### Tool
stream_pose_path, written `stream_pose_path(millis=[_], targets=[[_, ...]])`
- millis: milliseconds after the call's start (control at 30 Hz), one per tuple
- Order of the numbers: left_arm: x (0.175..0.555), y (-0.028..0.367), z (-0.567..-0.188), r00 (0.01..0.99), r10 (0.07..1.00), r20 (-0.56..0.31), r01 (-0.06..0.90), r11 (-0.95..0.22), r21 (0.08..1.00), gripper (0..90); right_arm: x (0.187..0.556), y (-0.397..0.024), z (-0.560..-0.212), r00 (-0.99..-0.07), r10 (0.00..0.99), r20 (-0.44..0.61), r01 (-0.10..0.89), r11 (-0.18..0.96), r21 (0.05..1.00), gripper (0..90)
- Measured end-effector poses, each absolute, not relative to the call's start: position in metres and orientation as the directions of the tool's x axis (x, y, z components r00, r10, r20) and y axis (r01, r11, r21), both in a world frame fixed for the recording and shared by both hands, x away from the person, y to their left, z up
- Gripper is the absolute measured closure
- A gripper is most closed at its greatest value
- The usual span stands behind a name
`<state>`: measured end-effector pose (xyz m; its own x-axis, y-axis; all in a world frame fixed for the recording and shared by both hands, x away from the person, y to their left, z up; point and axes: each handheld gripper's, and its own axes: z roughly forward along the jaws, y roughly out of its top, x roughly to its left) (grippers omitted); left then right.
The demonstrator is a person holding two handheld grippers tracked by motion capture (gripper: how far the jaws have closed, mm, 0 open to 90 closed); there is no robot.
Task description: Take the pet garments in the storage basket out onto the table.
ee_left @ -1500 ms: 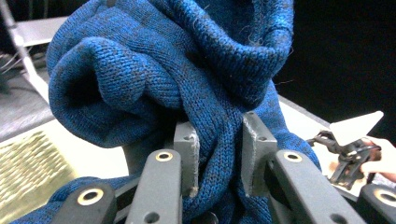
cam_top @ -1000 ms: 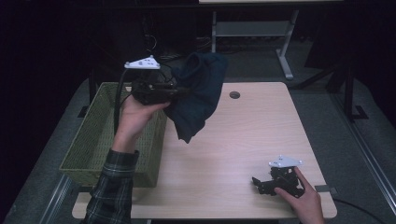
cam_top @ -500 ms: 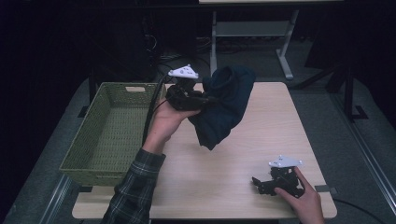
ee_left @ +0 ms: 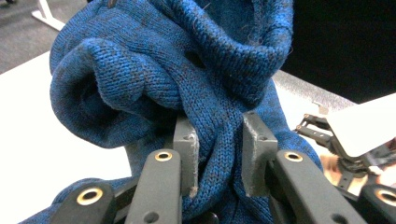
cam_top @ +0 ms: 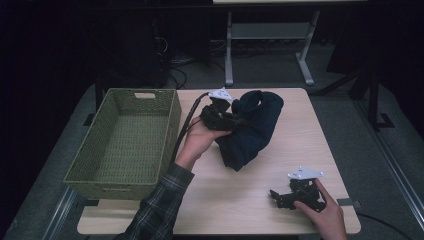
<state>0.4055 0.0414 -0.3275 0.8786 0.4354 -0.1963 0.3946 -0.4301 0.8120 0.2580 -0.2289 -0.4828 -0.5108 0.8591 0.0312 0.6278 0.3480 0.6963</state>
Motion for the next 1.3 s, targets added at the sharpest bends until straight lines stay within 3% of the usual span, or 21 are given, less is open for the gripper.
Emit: stream_pose_path(millis=[567,867,1167,1300], targets=[[0.418,-0.015,-0.384,0.896,0.42,-0.145,0.37,-0.522,0.769,70.6,0.258,-0.229,-0.483,-0.509,0.86,0.035,0.631,0.346,0.694,0.0],[0.427,-0.04,-0.414,0.898,0.41,-0.162,0.388,-0.561,0.731,69.9,0.258,-0.229,-0.483,-0.512,0.859,0.03,0.626,0.349,0.697,0.0],[0.432,-0.045,-0.422,0.896,0.411,-0.166,0.393,-0.563,0.727,64.0,0.258,-0.229,-0.483,-0.513,0.858,0.029,0.627,0.351,0.695,0.0],[0.435,-0.045,-0.422,0.9,0.403,-0.166,0.388,-0.567,0.727,54.4,0.258,-0.229,-0.483,-0.512,0.858,0.03,0.627,0.35,0.696,0.0]])
